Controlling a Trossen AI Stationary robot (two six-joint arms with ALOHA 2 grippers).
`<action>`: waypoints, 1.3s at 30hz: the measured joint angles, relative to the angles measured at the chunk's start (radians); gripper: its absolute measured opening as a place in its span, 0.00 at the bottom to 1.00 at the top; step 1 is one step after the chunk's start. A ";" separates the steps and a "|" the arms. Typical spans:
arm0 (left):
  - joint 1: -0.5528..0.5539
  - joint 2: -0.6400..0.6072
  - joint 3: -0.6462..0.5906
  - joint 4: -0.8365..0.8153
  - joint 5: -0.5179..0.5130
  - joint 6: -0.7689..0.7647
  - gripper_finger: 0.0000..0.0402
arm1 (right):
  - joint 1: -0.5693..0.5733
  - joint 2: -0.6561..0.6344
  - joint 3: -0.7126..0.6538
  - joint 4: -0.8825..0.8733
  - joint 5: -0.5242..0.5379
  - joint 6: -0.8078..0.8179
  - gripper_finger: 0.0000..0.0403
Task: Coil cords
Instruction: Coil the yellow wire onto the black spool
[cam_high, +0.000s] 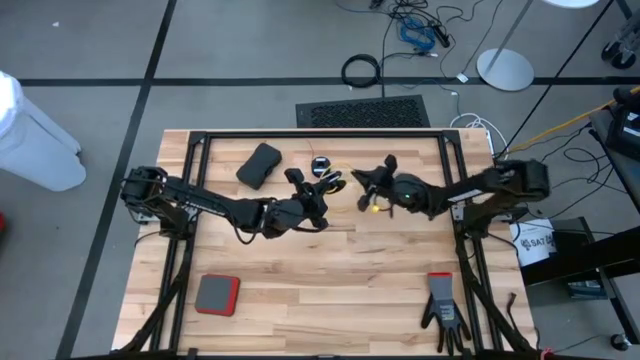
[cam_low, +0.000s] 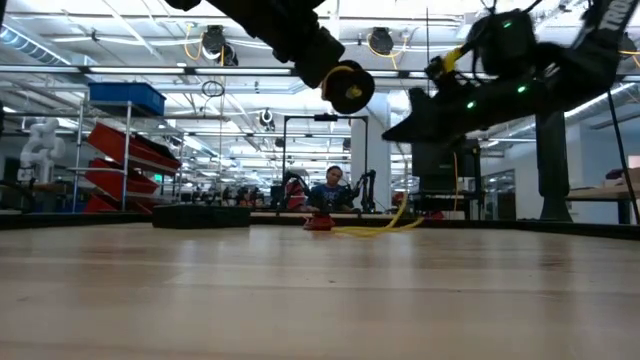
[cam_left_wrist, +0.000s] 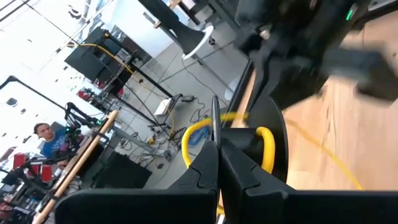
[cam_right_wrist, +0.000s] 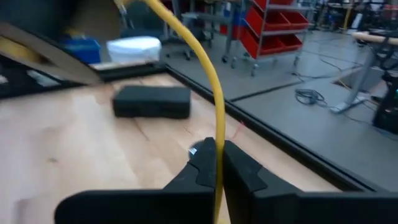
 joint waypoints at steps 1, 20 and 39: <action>0.002 0.000 0.000 0.001 -0.001 0.000 0.00 | 0.012 -0.030 -0.012 -0.011 -0.005 0.010 0.00; 0.044 -0.024 0.000 0.074 0.071 0.004 0.00 | 0.170 -0.331 -0.033 -0.551 0.152 0.132 0.00; 0.068 -0.048 0.000 -0.068 0.071 -0.077 0.00 | 0.269 -0.654 -0.033 -0.615 0.155 0.087 0.00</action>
